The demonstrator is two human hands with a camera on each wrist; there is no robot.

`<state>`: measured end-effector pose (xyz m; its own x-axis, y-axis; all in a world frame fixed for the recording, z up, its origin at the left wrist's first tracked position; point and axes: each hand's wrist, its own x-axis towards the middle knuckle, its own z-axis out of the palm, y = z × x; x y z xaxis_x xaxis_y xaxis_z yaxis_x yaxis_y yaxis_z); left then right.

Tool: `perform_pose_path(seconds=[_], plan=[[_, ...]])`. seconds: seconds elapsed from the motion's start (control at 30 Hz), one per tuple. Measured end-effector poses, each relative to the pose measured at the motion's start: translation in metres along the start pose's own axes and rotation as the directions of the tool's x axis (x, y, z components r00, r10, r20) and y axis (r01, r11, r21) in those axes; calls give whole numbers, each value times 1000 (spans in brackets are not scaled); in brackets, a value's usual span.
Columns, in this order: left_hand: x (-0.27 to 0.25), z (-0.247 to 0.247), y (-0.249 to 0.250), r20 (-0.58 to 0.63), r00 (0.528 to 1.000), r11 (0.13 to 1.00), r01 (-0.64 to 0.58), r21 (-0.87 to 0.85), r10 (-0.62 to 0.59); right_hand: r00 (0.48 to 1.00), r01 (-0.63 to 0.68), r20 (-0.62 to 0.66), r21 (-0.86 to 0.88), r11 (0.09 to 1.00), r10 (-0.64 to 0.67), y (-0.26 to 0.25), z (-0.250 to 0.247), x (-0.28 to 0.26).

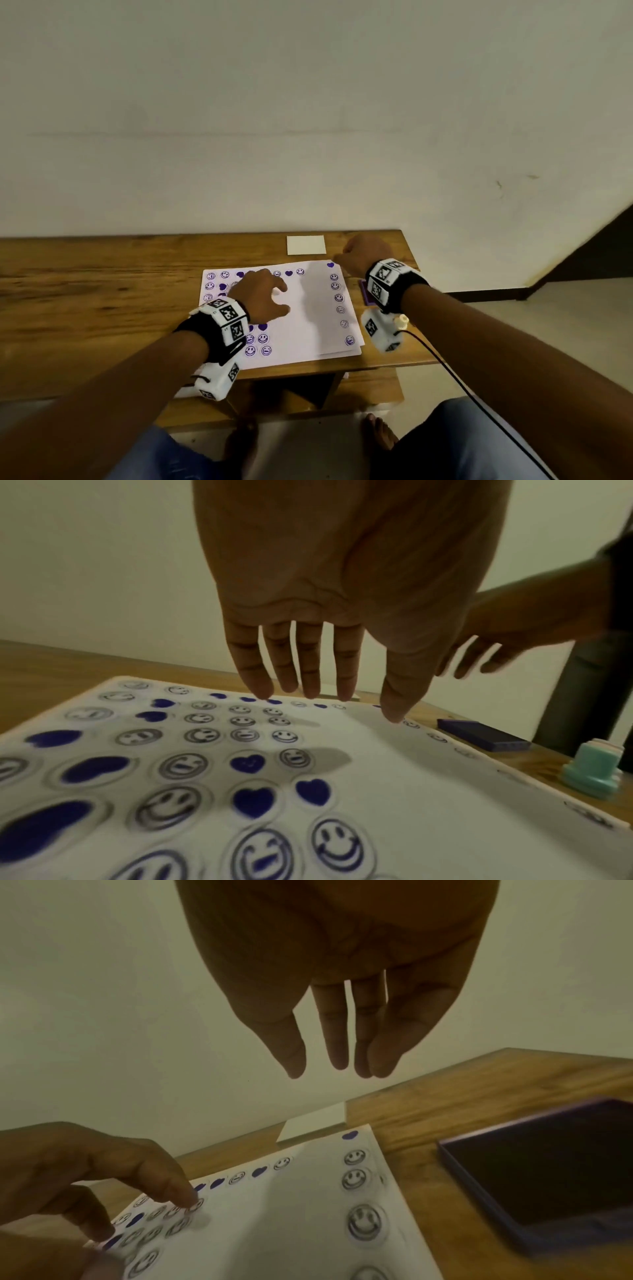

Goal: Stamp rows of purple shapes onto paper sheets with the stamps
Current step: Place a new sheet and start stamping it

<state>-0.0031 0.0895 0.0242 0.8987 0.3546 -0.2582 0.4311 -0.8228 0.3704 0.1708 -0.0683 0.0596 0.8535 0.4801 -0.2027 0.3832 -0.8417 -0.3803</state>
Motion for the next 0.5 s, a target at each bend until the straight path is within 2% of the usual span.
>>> perform_pose_path(seconds=[0.13, 0.27, 0.5], plan=[[16, 9, 20, 27, 999, 992, -29, 125, 26, 999, 28, 42, -32, 999, -27, -29, 7, 40], [24, 18, 22, 130, 992, 988, -20, 154, -1, 995, 64, 83, -121, 991, -54, -51, 20, 67], [24, 23, 17, 116, 993, 988, -38, 147, 21, 990, 61, 134, -170, 984, -38, -72, 53, 94]])
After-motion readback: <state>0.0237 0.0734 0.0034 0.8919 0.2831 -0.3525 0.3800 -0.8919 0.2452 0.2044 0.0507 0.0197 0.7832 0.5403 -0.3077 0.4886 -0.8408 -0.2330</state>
